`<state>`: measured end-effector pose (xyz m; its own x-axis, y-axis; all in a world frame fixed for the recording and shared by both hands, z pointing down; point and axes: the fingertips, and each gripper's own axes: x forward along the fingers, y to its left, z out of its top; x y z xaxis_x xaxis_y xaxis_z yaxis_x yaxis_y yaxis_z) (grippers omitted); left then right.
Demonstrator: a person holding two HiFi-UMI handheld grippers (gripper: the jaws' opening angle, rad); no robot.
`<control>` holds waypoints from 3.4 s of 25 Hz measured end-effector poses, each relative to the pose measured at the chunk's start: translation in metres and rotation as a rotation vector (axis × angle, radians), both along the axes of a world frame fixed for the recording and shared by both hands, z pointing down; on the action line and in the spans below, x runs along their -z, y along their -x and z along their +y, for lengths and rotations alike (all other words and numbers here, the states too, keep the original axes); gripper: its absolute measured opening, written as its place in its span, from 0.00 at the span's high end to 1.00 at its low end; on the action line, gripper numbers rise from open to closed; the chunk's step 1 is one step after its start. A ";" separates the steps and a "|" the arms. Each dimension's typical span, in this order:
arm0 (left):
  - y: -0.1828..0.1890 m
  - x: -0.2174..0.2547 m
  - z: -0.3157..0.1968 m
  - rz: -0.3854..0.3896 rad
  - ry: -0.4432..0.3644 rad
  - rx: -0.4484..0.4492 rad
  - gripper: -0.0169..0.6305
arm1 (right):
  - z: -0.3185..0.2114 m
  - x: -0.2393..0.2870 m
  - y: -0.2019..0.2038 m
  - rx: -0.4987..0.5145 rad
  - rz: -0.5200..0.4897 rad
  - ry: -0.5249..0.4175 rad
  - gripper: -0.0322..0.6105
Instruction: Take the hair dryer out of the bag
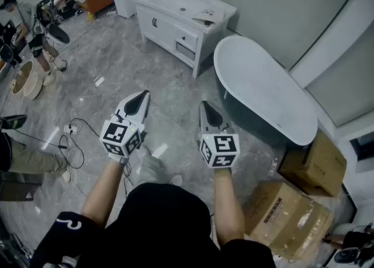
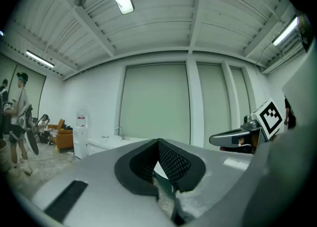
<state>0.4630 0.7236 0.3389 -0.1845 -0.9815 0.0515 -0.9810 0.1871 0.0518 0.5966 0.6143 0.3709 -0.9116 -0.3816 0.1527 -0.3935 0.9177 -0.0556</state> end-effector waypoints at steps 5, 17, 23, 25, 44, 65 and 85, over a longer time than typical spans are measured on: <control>-0.005 -0.003 -0.007 -0.002 0.009 -0.018 0.98 | -0.006 0.000 0.001 0.007 -0.009 0.006 0.96; 0.014 -0.019 -0.071 0.081 -0.032 -0.134 0.98 | -0.066 -0.027 0.029 -0.005 0.015 0.060 0.96; 0.073 -0.033 -0.151 0.058 0.011 -0.112 0.98 | -0.144 -0.036 0.080 -0.023 0.033 0.059 0.96; 0.094 -0.035 -0.184 0.042 0.028 -0.126 0.98 | -0.177 -0.038 0.102 -0.032 0.040 0.063 0.96; 0.260 -0.030 -0.400 0.102 0.056 -0.245 0.98 | -0.388 -0.049 0.265 -0.116 -0.008 0.202 0.96; 0.402 -0.054 -0.697 0.143 0.060 -0.212 0.98 | -0.686 -0.073 0.421 -0.034 -0.007 0.269 0.96; 0.497 -0.101 -0.840 0.164 0.128 -0.441 0.98 | -0.809 -0.103 0.497 -0.225 0.019 0.296 0.96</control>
